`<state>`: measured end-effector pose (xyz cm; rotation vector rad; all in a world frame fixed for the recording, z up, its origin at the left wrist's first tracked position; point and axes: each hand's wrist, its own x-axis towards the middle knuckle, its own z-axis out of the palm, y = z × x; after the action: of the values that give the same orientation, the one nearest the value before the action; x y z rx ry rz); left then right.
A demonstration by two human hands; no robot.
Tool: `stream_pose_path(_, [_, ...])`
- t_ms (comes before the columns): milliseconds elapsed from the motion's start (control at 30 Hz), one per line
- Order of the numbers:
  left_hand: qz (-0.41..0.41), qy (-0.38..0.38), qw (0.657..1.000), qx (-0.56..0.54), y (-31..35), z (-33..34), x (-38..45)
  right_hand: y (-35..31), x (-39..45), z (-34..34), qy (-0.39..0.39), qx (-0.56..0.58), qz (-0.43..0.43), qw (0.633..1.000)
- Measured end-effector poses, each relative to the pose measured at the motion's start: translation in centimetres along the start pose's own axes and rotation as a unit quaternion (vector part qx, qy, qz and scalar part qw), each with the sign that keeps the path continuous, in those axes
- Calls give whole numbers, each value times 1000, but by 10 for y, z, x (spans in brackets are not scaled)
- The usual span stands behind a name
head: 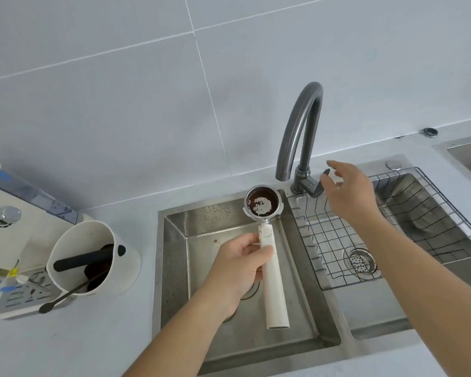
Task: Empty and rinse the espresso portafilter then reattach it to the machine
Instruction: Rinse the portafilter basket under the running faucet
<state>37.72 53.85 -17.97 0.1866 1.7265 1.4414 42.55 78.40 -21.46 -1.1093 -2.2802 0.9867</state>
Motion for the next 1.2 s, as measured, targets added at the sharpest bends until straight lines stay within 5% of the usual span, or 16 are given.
stream_pose_path(333, [-11, -13, 999, 37, 6, 5, 18, 17, 48, 16, -32, -149, -15, 988])
stream_pose_path(1200, [-38, -47, 998, -1, 6, 9, 22, 35, 40, 15, -11, -133, -37, 990])
